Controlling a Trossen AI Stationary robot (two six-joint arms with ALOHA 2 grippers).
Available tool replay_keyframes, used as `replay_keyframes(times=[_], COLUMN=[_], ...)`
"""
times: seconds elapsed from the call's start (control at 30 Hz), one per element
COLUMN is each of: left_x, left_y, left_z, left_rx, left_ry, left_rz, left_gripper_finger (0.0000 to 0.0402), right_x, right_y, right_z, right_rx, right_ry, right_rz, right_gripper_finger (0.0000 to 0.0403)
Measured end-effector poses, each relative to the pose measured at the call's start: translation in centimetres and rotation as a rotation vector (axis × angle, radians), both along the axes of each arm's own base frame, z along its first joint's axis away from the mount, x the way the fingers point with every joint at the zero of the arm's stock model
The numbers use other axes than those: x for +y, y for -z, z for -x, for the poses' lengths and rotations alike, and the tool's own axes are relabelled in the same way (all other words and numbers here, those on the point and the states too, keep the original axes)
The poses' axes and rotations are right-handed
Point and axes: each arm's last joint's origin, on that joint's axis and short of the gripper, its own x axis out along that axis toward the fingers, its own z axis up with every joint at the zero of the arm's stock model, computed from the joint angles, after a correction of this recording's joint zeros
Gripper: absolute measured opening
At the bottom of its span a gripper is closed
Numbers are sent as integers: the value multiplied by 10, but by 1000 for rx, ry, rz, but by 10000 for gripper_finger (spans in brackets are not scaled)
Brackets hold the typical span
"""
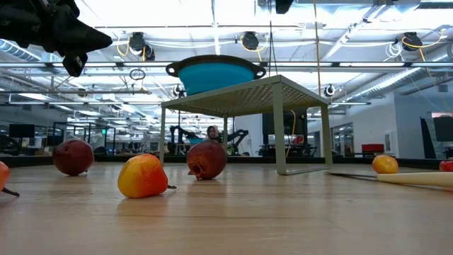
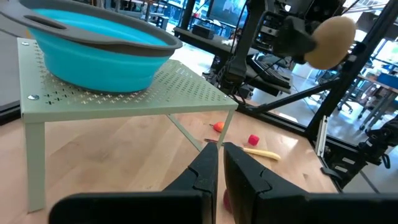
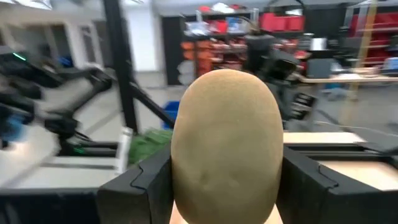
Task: Pick & Place Fruit
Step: Put the kiwi into the blue strainer bowl on the shelf
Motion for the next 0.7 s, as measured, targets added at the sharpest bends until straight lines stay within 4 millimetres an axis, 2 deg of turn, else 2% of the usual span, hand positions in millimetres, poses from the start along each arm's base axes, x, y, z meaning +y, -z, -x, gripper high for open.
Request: replay_keyframes(times=[0.27, 0.7], left_x=[0, 0], left_y=[0, 0], left_z=[0, 0], left_rx=[0, 0], left_ry=[-1, -1], left_rz=[0, 0], left_gripper_finger=[26, 26], right_x=[-5, -9], right_y=[7, 10], right_z=[0, 0], right_rx=[70, 129], right_ry=[181, 300], right_rz=[205, 610], right_gripper_finger=[203, 203])
